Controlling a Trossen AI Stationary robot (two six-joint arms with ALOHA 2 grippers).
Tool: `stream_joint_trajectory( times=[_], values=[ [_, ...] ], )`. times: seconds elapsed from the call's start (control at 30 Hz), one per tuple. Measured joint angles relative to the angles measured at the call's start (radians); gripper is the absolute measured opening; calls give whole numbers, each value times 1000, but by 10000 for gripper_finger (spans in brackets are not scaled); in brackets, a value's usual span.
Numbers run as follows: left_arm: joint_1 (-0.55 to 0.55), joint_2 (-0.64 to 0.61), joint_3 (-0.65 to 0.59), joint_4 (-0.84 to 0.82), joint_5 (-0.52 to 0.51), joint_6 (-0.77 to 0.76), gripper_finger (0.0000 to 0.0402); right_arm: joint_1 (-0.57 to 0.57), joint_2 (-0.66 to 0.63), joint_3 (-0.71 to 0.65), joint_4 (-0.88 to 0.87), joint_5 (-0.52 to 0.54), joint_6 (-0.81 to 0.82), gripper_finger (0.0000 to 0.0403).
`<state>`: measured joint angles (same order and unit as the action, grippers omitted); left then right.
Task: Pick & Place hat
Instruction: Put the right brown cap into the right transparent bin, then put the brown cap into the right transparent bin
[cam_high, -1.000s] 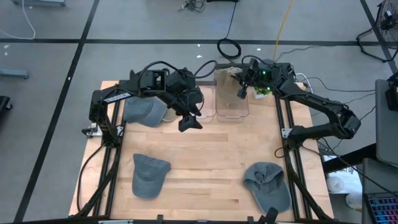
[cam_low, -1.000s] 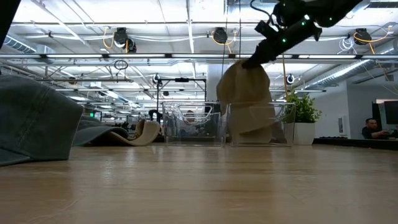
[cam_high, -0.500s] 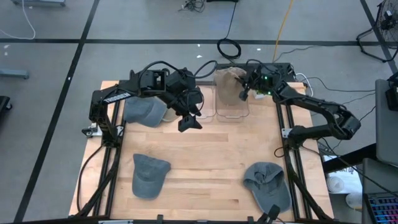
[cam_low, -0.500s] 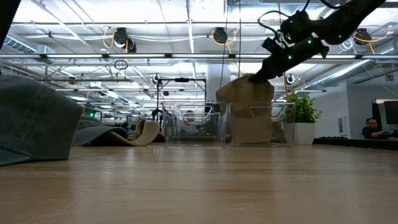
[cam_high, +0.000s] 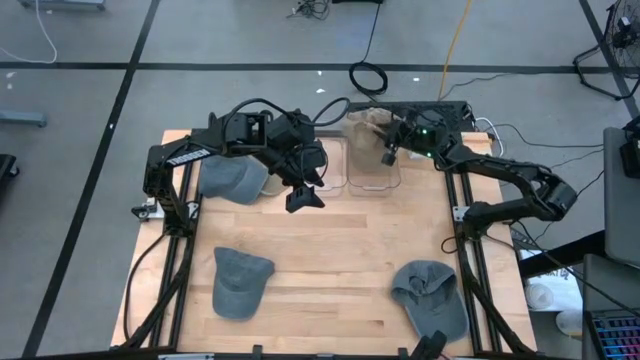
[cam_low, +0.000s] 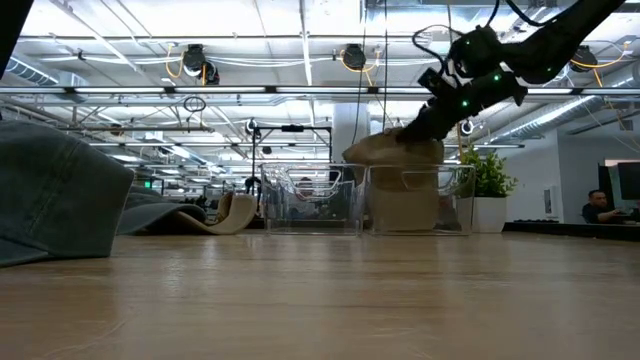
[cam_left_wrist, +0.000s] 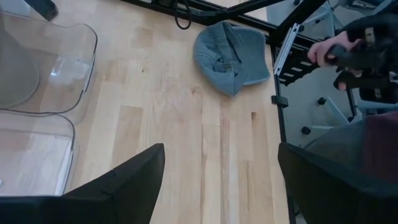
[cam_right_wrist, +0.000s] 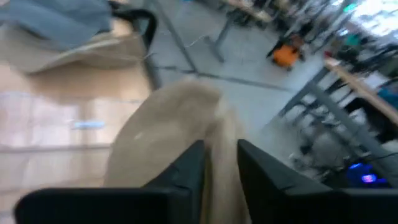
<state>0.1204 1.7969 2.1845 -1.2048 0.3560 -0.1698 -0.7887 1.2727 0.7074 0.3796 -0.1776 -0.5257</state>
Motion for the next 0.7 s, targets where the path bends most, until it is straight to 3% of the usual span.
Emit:
stream_joint_trajectory(
  times=[0.17, 0.33, 0.53, 0.7],
  values=[
    [0, 0, 0, 0, 0, -14, 324, -2, -27, 0, 46, 95, 28, 158],
    [3, 0, 0, 0, 0, 31, 324, 5, -74, 0, 64, 99, 44, 207],
    [3, 0, 0, 1, -28, 44, 324, 59, -154, 0, 65, 97, 137, 230],
    [9, 0, 0, -41, -119, 161, 324, 125, -229, 0, 56, 96, 210, 235]
  ],
)
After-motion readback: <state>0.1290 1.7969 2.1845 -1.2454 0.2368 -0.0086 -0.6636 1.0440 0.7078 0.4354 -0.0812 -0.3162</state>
